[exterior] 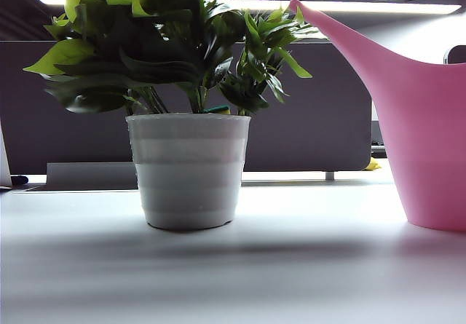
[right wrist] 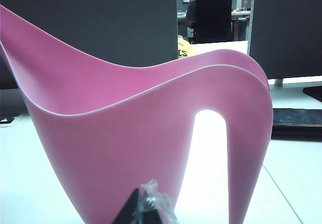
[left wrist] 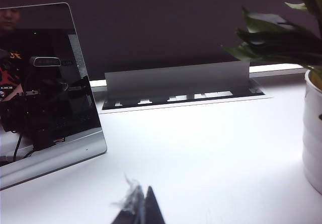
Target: Pick up the watering can from the table, water the potted plant, and put the can back.
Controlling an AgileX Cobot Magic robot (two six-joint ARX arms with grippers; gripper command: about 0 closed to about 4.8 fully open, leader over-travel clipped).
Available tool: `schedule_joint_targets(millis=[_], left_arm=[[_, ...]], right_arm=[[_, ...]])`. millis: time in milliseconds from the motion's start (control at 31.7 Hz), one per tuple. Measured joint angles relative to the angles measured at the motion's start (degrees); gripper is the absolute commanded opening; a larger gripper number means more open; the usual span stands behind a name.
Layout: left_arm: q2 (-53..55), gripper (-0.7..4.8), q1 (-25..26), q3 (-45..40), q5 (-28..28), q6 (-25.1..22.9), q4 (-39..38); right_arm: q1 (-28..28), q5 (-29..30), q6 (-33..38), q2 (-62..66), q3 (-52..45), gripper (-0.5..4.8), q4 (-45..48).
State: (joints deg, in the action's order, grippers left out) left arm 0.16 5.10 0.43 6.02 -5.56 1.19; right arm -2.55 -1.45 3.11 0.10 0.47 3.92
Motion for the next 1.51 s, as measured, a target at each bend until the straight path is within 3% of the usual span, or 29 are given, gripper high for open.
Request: schedule_joint_targets(millis=[599, 788, 978, 1514], left_arm=[[0.0, -0.05, -0.7, 0.0, 0.0, 4.0, 0.0], [0.0, -0.05, -6.2, 0.0, 0.0, 4.1, 0.0], [0.0, -0.05, -15.8, 0.0, 0.0, 4.1, 0.0], [0.0, -0.05, -31.1, 0.0, 0.1, 4.1, 0.0]], right_arm=[[0.0, 0.0, 0.0, 0.0, 0.0, -0.08, 0.0], [0.0, 0.0, 0.0, 0.0, 0.0, -0.09, 0.0], [0.0, 0.0, 0.0, 0.0, 0.0, -0.08, 0.0], [0.0, 0.0, 0.0, 0.0, 0.0, -0.08, 0.0]])
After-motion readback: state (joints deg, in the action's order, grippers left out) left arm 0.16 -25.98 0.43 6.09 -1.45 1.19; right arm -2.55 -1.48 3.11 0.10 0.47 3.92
